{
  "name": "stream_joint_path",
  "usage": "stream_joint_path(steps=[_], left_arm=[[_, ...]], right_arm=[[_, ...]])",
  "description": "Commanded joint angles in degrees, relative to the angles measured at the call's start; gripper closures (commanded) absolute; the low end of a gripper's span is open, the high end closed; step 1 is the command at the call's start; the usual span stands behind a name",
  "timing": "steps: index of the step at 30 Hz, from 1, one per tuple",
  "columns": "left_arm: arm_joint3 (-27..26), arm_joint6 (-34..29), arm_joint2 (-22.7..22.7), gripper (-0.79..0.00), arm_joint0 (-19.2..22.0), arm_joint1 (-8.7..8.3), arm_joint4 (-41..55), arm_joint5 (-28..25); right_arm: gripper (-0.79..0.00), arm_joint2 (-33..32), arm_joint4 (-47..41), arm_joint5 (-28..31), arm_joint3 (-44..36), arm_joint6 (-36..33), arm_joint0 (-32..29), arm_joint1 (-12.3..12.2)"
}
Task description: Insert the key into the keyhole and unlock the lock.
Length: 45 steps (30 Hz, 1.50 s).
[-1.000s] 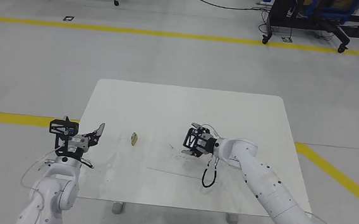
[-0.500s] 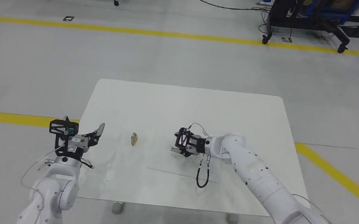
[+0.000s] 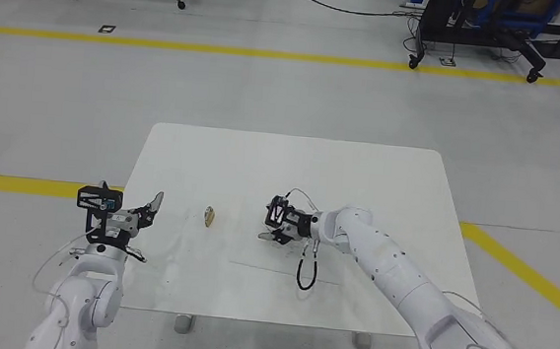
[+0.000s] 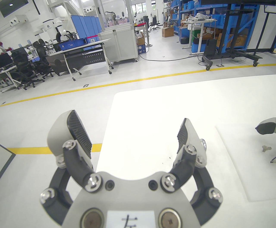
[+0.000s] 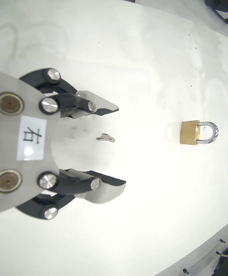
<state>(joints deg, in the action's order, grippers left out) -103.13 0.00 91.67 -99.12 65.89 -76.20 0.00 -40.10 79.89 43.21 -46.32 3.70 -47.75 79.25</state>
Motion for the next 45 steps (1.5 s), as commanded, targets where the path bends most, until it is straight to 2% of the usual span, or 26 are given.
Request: stream_joint_path(steps=[1,14,28,30,34,36,41,45], left_arm=[[0.0,0.0,0.0,-0.785,0.0,0.00,0.0,0.0],[0.0,0.0,0.0,-0.785,0.0,0.00,0.0,0.0],[0.0,0.6,0.0,-0.785,-0.2,-0.04,-1.0,-0.5],[-0.5,1.0,-0.6,-0.785,-1.4,-0.29,-5.7,-3.0],[-1.4,-0.4,-1.4,-0.785,-1.9,-1.25,-11.5,-16.8],[-1.4,-1.1,-1.3,-0.785,-1.4,-1.75,-15.3,-22.0],[-1.7,0.9,-3.5,-0.785,-1.4,-2.35,-24.7,-26.1],[-3.1,2.2,-4.8,-0.785,-2.3,-2.67,-31.4,-25.7]], right_arm=[[0.000,0.1,-0.7,0.1,1.1,0.5,0.2,0.3],[0.000,-1.3,-3.7,4.2,5.0,6.7,0.7,0.4],[0.000,-1.1,-3.6,4.4,6.0,6.7,1.2,0.6],[0.000,-1.1,-3.6,4.4,6.0,6.7,1.2,0.6],[0.000,-1.1,-3.6,4.4,6.0,6.7,1.2,0.6],[0.000,-1.1,-3.6,4.4,6.0,6.7,1.2,0.6],[0.000,-1.1,-3.6,4.4,6.0,6.7,1.2,0.6],[0.000,-1.1,-3.6,4.4,6.0,6.7,1.2,0.6]])
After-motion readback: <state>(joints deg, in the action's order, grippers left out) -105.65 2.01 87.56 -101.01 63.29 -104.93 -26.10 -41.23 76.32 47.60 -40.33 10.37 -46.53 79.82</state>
